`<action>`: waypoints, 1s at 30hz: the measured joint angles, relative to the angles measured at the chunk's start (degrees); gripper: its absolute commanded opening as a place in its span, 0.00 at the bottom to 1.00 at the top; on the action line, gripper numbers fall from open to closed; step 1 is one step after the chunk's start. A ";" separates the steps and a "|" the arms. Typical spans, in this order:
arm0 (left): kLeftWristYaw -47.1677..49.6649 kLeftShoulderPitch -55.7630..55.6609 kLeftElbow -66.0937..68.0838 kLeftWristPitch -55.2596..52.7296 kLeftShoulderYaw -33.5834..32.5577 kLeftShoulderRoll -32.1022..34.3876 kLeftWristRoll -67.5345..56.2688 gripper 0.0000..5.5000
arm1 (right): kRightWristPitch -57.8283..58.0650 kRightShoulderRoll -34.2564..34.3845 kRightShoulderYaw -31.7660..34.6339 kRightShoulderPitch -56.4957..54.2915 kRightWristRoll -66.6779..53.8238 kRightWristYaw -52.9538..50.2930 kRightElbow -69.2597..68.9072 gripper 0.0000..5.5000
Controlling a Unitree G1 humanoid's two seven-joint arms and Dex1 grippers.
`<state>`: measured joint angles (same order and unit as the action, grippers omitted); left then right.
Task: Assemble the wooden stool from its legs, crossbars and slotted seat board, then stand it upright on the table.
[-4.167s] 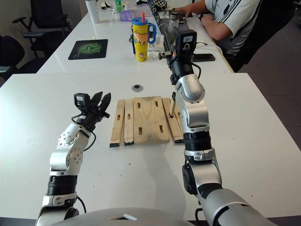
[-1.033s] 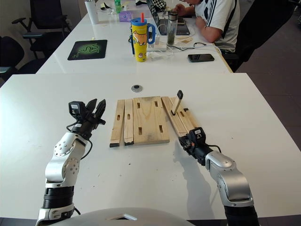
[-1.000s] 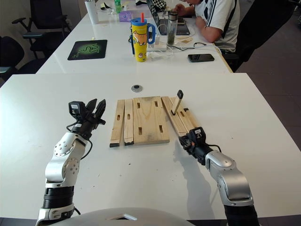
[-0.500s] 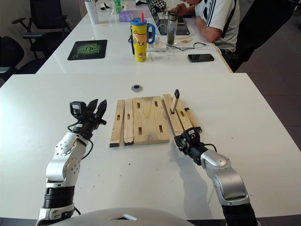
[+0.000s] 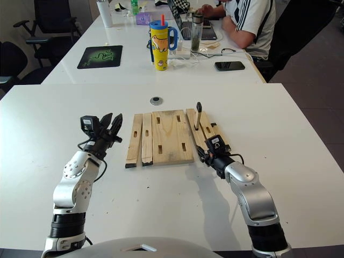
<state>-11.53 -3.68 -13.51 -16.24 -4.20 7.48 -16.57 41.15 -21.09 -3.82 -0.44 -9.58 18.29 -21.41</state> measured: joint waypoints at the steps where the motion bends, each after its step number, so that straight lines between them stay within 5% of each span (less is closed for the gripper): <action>1: 0.04 -0.01 -0.01 0.00 0.02 0.00 0.00 0.34 | 1.23 0.91 0.07 -0.93 0.03 -0.86 0.60 0.35; 17: 0.57 -0.03 -0.03 0.01 0.30 -0.35 0.02 0.34 | 14.50 6.39 1.33 -7.70 0.19 -7.94 5.21 0.35; 27: 1.27 -0.03 -0.03 0.30 0.59 -0.59 0.58 0.34 | 13.34 5.89 -0.46 -10.33 2.48 -8.55 8.19 0.35; 30: 1.38 -0.03 -0.03 0.37 0.64 -0.82 0.62 0.34 | 12.16 5.40 -1.04 -10.38 2.73 -8.47 8.84 0.42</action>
<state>-10.15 -3.71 -13.54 -15.87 -3.57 6.67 -15.95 53.31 -15.69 -4.86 -10.82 -6.85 9.82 -12.57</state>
